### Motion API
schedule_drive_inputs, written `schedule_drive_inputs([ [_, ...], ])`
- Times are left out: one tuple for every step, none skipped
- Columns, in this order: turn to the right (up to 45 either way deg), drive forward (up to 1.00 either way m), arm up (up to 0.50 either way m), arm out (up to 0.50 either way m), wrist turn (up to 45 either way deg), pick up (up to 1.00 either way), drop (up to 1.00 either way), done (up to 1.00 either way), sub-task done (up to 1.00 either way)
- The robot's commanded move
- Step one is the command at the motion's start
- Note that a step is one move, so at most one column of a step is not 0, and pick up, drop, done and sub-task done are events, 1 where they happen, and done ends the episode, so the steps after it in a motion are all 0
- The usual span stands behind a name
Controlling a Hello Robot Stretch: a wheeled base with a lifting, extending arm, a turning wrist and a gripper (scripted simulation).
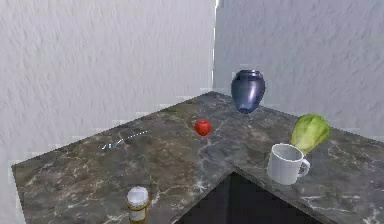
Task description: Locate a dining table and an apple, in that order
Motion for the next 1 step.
schedule_drive_inputs([
  [0.0, 0.0, 0.0, 0.0, 0.0, 0.0, 0.0, 1.0, 0.0],
])
